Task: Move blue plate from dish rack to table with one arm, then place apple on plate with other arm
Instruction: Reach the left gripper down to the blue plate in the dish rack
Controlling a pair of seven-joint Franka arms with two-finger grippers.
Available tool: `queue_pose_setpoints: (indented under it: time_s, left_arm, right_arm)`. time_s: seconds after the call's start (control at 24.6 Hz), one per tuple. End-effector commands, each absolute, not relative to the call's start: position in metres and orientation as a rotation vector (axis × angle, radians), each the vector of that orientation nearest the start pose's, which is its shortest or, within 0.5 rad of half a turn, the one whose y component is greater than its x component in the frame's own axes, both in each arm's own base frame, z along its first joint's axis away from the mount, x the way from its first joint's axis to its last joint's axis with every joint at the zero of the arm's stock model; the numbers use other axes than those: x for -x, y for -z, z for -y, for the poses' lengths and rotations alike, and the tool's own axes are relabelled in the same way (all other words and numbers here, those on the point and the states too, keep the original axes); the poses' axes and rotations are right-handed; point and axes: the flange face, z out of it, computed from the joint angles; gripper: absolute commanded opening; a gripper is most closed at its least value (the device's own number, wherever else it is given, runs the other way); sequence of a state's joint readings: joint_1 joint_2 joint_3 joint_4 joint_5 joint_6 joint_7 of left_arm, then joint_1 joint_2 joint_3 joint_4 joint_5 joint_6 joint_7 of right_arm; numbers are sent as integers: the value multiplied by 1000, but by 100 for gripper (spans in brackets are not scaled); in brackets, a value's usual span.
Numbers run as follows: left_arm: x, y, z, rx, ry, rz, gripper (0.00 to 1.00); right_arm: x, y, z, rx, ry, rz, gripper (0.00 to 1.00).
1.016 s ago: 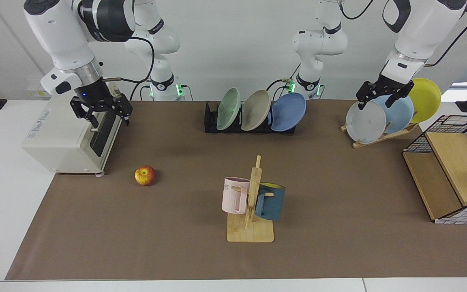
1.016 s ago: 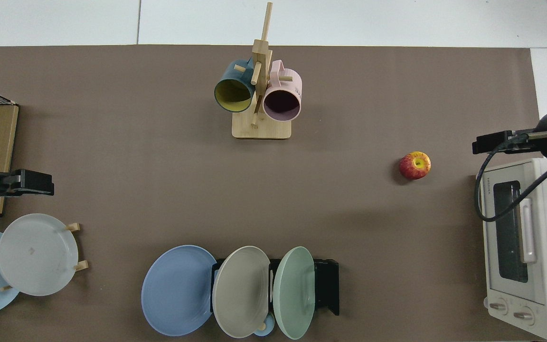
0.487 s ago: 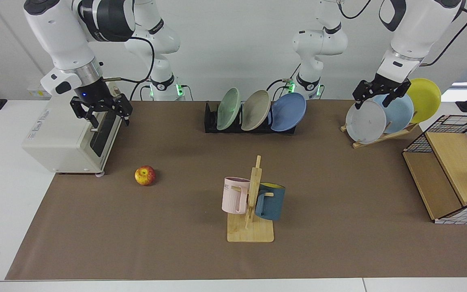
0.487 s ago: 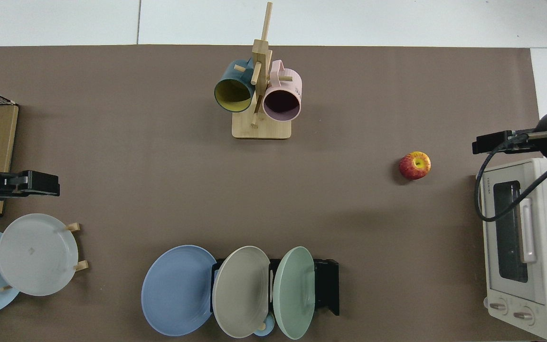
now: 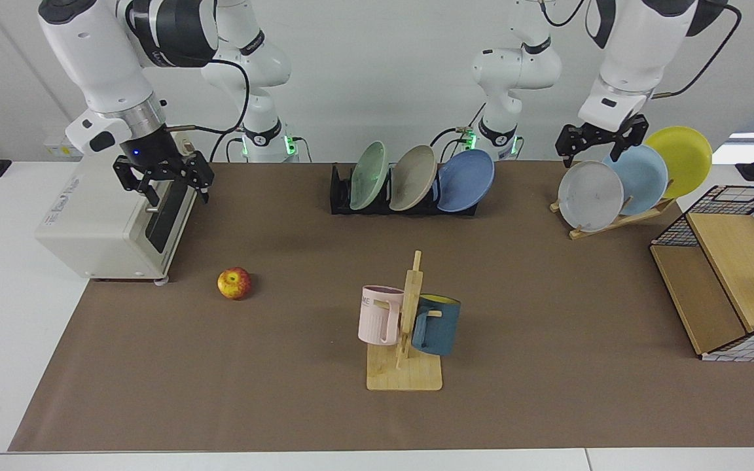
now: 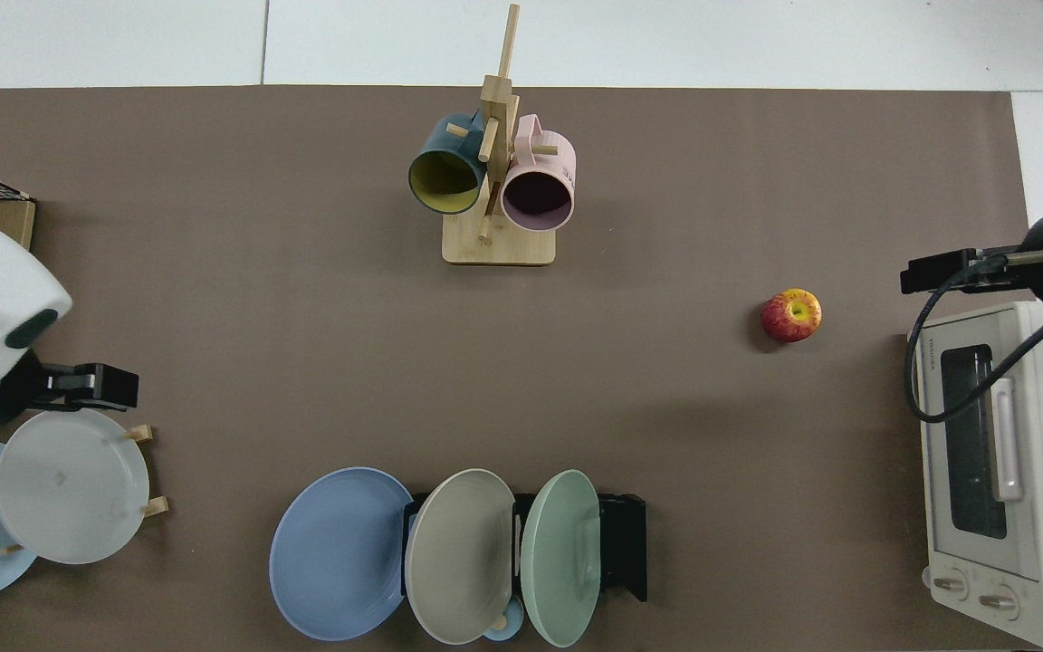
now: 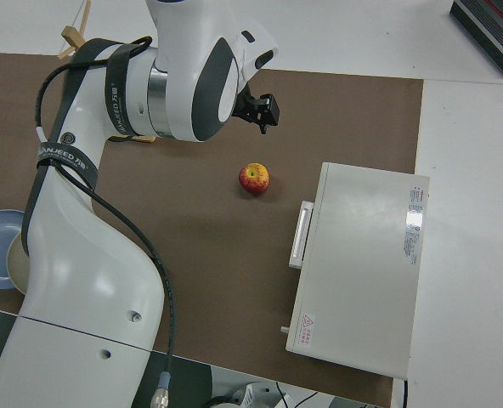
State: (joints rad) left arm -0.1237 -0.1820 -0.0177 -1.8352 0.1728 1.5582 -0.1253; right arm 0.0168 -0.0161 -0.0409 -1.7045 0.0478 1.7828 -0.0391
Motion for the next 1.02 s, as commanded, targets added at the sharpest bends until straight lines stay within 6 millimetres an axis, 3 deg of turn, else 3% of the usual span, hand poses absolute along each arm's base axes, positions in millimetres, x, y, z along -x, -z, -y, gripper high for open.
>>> queue_pose_setpoints:
  time_s: [0.0,0.24,0.41,0.57,0.97]
  left_arm:
    - [-425,-574,89,2873,-59,-47,99]
    - [-356,-503,160,2791,168,72,99]
    - [-336,-485,160,2770,193,42,98]
    - [-323,-453,170,2743,205,-1,98]
    - [-317,-437,168,2806,154,14,98]
  right_arm:
    - [-563,-590,10,3096,144,-16,100]
    - [-563,-590,10,3096,144,-16,100]
    - [-563,-590,10,3096,146,-16,100]
    - [-563,-590,10,3096,144,-16,100]
    - [-563,-590,10,3096,146,-16,100]
